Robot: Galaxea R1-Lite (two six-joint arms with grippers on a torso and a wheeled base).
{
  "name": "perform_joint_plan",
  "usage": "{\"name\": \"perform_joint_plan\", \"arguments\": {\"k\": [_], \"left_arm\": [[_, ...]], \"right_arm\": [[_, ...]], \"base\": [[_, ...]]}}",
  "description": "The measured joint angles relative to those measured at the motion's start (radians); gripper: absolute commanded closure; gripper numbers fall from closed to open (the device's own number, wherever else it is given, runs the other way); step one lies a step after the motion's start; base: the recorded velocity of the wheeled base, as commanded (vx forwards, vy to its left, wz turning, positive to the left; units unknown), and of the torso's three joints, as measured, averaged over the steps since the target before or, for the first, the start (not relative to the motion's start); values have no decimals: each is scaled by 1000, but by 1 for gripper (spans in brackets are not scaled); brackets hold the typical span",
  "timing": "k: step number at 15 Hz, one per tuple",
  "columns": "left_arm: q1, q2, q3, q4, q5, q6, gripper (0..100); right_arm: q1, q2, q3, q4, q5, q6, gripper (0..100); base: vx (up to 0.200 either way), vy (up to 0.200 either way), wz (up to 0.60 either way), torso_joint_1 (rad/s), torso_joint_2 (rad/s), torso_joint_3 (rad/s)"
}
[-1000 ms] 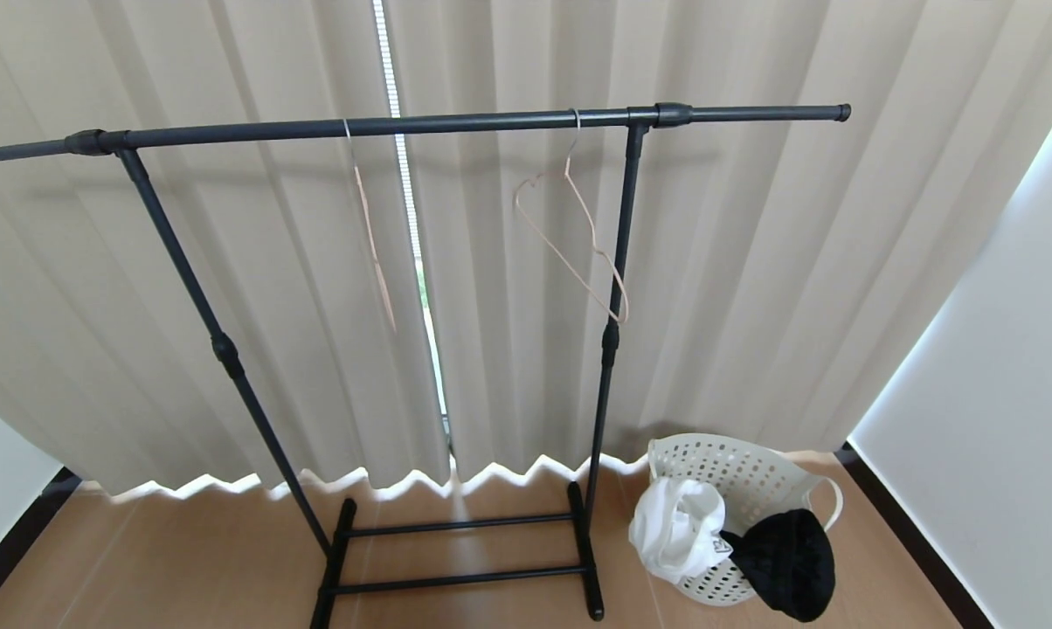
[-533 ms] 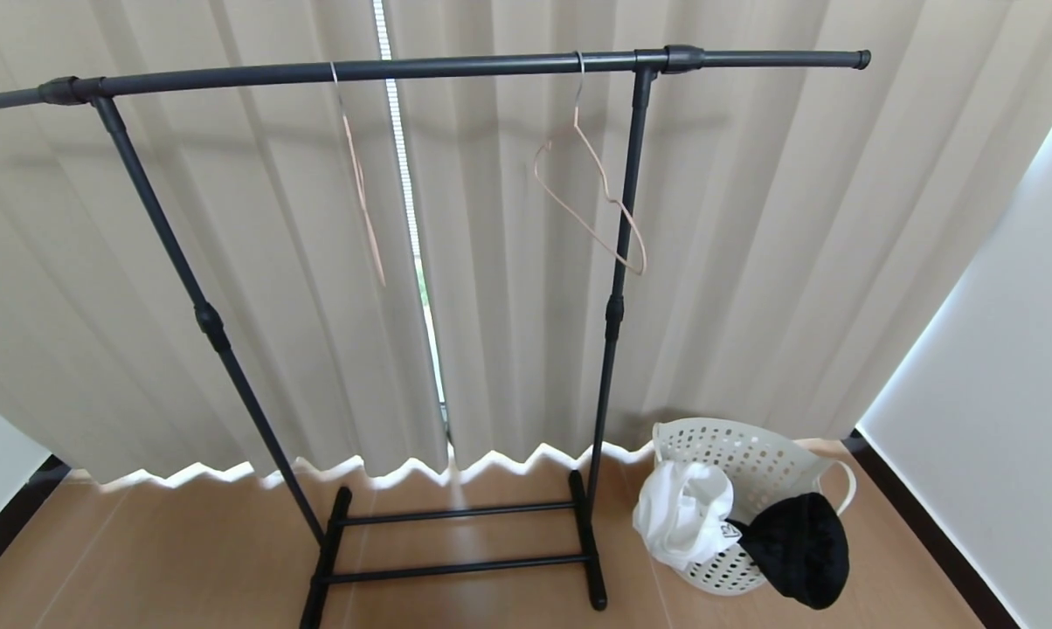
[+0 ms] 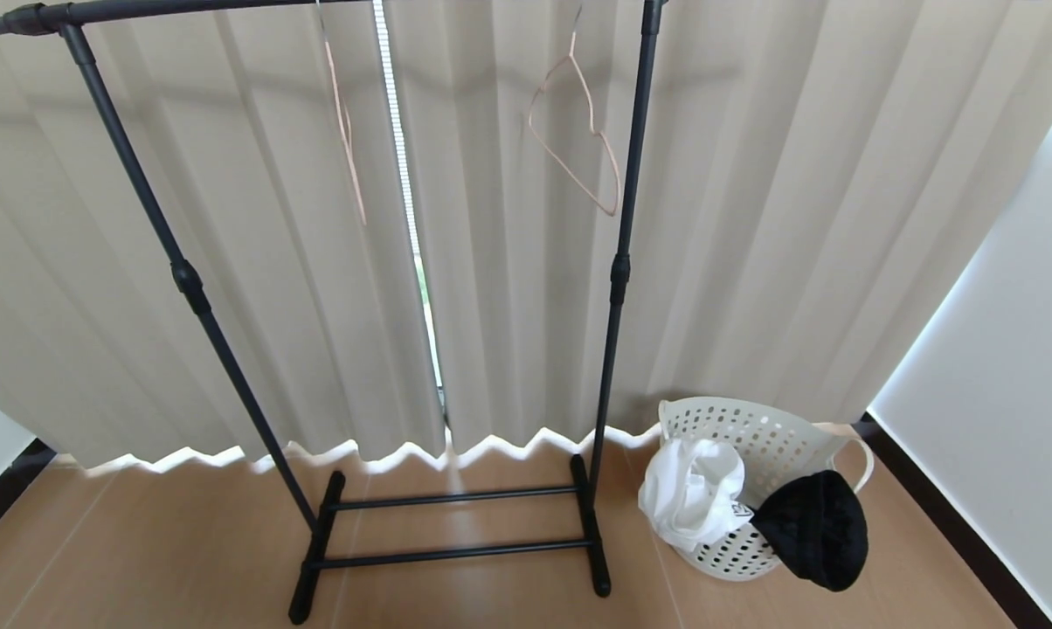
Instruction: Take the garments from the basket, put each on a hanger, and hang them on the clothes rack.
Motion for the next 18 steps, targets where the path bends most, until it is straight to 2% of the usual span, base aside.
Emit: {"name": "perform_joint_plan", "arguments": {"k": [7,11,13,15,18], "left_arm": [[0,1,0,0,0,-1,0],[0,1,0,1,0,0,0],[0,1,0,0,0,0,0],[0,1,0,-1,0,0,0],[0,1,0,-1,0,0,0]], "right_arm": [[0,0,0,0,0,0,0],[0,0,0,0,0,0,0],[0,0,0,0,0,0,0],[0,0,0,0,0,0,0],[-1,0,0,0,0,0,0]], "base": [[0,0,0,-126,467,341],[0,0,0,-57,432,370],[0,0,0,-22,168,146],[0,0,-600,-10,51,51],[0,0,-600,2,279,271]]}}
